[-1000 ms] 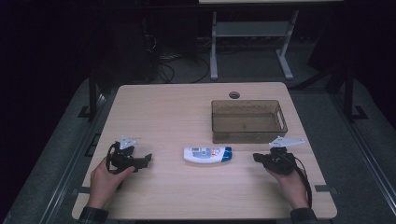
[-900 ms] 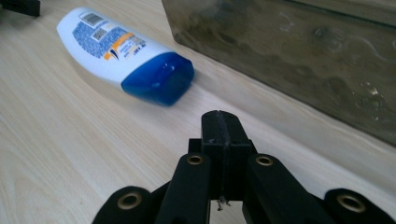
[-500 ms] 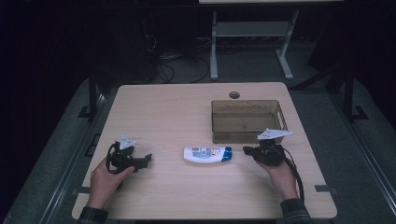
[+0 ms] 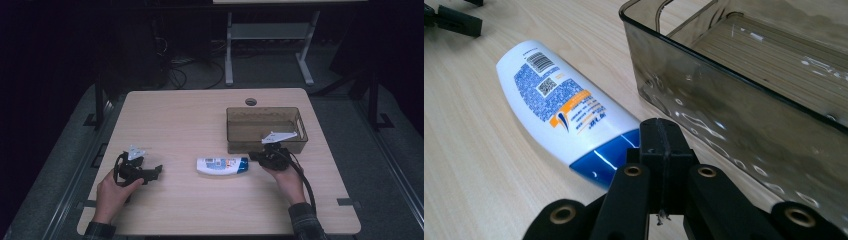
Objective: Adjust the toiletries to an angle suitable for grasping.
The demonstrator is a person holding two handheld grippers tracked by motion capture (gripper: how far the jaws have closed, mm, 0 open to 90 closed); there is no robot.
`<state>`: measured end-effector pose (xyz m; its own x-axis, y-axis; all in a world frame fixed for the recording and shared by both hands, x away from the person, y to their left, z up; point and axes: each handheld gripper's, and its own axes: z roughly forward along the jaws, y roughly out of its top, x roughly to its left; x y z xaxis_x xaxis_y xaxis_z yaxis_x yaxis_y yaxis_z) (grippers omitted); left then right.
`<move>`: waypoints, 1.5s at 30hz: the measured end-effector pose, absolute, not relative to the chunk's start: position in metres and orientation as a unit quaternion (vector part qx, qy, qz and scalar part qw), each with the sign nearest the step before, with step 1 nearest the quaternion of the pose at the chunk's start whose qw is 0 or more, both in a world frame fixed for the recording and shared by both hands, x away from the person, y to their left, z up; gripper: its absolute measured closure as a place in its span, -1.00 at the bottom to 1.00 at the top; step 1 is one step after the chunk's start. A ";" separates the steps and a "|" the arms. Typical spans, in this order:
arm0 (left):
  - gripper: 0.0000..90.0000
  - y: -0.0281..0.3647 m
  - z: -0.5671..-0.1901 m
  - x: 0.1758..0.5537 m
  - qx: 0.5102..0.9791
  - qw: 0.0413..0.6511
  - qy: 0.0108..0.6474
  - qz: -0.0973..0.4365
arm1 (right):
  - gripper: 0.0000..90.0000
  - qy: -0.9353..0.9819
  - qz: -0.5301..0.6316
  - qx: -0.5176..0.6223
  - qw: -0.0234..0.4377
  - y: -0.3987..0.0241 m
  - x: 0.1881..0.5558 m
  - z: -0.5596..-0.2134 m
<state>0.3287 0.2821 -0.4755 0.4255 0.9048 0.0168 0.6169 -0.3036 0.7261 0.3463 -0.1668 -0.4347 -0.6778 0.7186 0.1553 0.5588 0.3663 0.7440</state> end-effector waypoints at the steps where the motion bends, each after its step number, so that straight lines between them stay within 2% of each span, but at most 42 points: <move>1: -0.72 0.282 -0.475 0.329 0.777 0.330 0.489 0.218 | 1.00 0.823 0.405 0.386 0.096 -0.162 0.349 -0.435; 23: -0.72 0.282 -0.475 0.329 0.777 0.330 0.490 0.218 | 1.00 0.838 0.382 0.375 0.103 -0.145 0.361 -0.447; 45: -0.72 0.282 -0.476 0.329 0.777 0.331 0.488 0.218 | 1.00 0.859 0.366 0.349 0.078 -0.141 0.333 -0.450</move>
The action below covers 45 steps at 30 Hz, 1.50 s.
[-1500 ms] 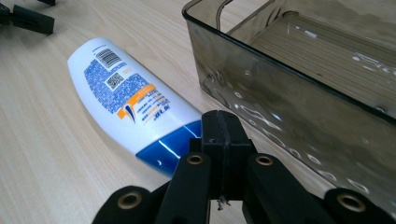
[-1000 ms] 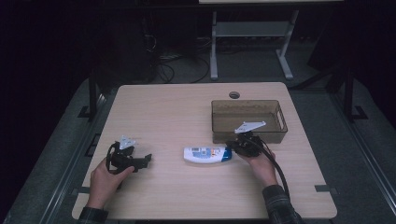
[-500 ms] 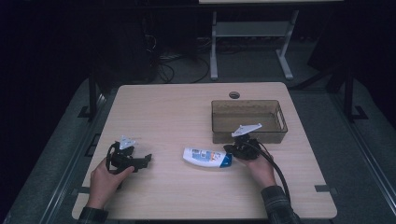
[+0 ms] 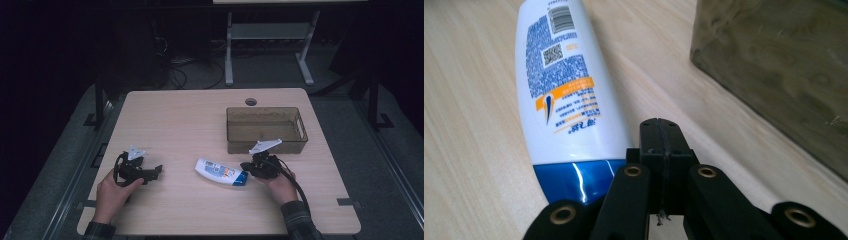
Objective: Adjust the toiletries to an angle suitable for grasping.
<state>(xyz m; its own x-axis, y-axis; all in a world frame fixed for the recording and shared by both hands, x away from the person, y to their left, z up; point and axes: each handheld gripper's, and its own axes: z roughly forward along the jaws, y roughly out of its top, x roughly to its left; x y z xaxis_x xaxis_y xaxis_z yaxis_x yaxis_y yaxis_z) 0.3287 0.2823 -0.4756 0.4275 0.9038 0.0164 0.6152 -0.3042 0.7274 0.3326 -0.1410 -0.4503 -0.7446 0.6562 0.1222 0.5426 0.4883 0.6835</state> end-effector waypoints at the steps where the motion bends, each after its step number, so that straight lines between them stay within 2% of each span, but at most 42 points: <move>1: -0.72 0.282 -0.476 0.329 0.777 0.331 0.488 0.218 | 1.00 0.861 0.364 0.348 0.076 -0.140 0.331 -0.451; 45: -0.72 0.282 -0.476 0.329 0.778 0.331 0.488 0.218 | 1.00 0.884 0.363 0.293 0.015 -0.124 0.269 -0.459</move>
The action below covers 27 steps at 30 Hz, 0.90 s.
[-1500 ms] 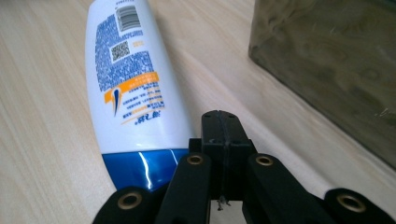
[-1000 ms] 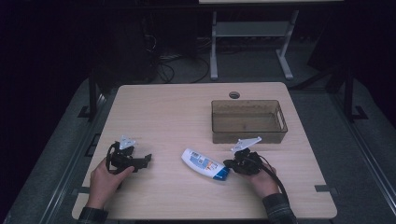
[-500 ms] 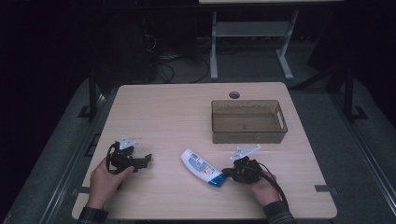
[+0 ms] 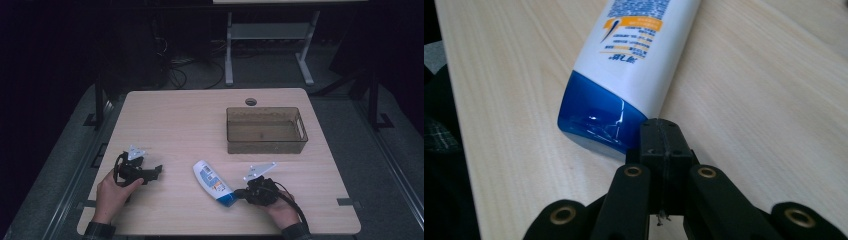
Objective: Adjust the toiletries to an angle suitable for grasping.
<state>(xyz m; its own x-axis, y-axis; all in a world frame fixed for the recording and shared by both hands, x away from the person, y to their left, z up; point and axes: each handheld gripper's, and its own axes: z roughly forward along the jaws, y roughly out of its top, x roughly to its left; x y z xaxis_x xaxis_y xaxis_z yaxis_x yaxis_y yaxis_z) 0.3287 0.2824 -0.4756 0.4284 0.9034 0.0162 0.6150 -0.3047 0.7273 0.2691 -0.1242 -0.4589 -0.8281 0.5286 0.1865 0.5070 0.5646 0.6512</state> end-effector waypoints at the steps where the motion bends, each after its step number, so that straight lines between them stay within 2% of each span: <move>1: -0.72 0.282 -0.476 0.329 0.778 0.331 0.488 0.218 | 1.00 0.884 0.365 0.290 0.013 -0.123 0.268 -0.459; 7: -0.72 0.282 -0.476 0.329 0.777 0.331 0.488 0.218 | 1.00 0.885 0.369 0.285 0.018 -0.119 0.266 -0.455; 18: -0.72 0.282 -0.476 0.329 0.777 0.331 0.488 0.218 | 1.00 0.869 0.401 0.285 0.042 -0.111 0.295 -0.434; 27: -0.72 0.282 -0.476 0.329 0.777 0.331 0.488 0.218 | 1.00 0.866 0.413 0.279 0.045 -0.098 0.314 -0.428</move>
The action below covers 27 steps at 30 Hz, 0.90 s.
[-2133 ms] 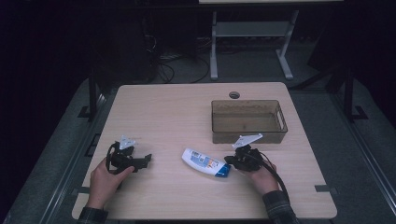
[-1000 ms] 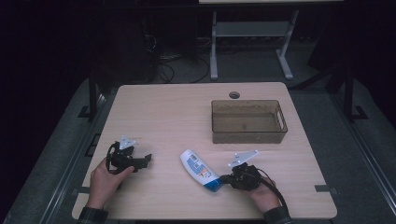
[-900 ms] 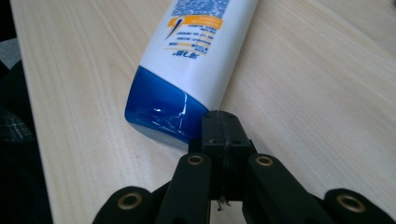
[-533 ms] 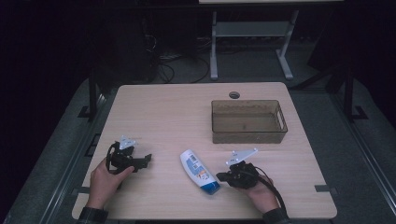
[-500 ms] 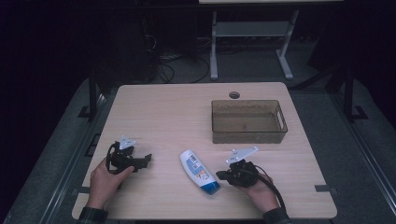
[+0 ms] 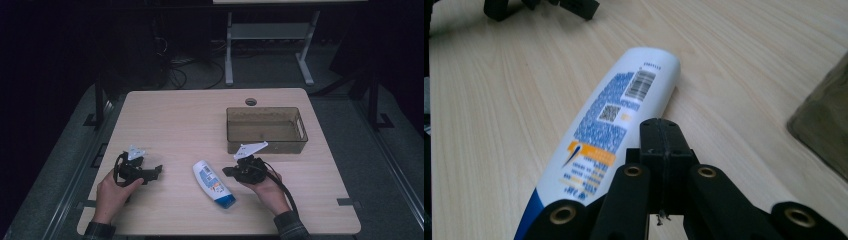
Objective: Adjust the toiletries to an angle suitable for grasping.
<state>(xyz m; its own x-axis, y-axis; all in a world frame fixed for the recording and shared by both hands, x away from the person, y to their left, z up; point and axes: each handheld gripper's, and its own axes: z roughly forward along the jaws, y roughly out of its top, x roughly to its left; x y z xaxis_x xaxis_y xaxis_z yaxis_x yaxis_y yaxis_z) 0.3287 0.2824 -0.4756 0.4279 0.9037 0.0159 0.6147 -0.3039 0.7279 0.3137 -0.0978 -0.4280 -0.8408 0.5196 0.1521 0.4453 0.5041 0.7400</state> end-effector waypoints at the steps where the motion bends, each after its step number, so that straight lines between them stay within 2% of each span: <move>1: -0.72 0.282 -0.476 0.329 0.777 0.331 0.488 0.218 | 1.00 0.866 0.414 0.277 0.044 -0.096 0.317 -0.428; 27: -0.72 0.282 -0.476 0.329 0.776 0.333 0.490 0.218 | 1.00 0.879 0.415 0.234 0.034 -0.028 0.346 -0.422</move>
<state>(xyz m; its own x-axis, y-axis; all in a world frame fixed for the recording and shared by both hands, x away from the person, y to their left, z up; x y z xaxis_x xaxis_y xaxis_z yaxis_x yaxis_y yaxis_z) 0.3287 0.2821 -0.4757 0.4254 0.9049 0.0125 0.6147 -0.2990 0.7299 0.3458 -0.0282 -0.4217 -0.8884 0.4392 0.1337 0.3821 0.5460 0.7456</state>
